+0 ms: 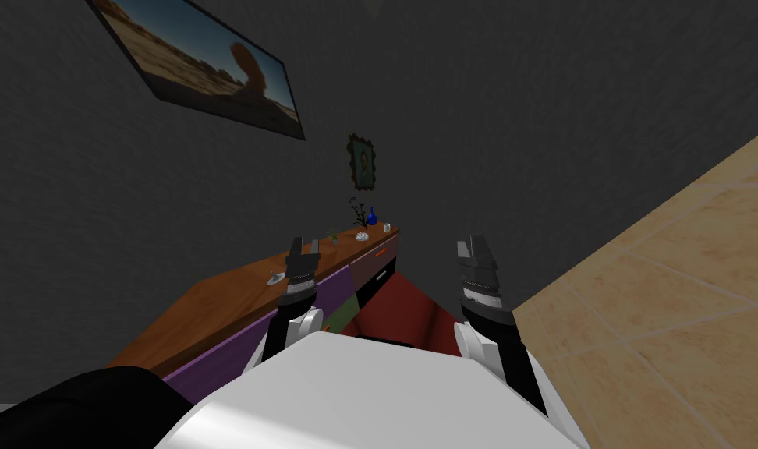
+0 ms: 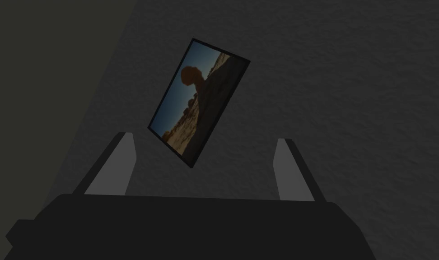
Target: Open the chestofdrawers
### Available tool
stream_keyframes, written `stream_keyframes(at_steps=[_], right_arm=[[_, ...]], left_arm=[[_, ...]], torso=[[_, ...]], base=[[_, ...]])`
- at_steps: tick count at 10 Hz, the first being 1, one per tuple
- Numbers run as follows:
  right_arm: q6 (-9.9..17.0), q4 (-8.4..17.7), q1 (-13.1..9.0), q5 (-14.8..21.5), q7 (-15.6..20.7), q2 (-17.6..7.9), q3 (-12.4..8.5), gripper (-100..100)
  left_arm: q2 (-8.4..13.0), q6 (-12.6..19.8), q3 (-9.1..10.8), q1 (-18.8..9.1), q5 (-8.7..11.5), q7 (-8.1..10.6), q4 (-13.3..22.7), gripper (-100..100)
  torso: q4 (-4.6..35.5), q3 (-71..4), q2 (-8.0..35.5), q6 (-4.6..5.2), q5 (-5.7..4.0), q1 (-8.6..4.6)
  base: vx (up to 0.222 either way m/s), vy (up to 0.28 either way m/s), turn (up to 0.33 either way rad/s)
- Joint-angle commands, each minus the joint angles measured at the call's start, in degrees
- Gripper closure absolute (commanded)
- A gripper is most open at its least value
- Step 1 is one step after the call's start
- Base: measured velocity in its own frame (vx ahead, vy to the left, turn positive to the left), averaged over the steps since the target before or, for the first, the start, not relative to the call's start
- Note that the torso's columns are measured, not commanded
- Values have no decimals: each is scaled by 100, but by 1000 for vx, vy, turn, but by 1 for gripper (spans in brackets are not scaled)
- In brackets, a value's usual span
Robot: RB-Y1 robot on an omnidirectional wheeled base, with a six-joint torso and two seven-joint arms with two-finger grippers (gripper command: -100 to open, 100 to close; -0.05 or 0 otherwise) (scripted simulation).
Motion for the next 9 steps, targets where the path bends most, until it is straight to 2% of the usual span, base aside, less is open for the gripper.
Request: stream_keyframes(at_steps=[1,9], right_arm=[[0,0,0,0,0,0,0,0],[-1,-2,0,0,0,0,0,0]], left_arm=[[0,0,0,0,0,0,0,0],[0,-1,0,0,0,0,-2,0]], torso=[[235,-467,232,0,0,0],[3537,-7073,3539,0,0,0]], base=[[0,0,0],[0,0,0]])
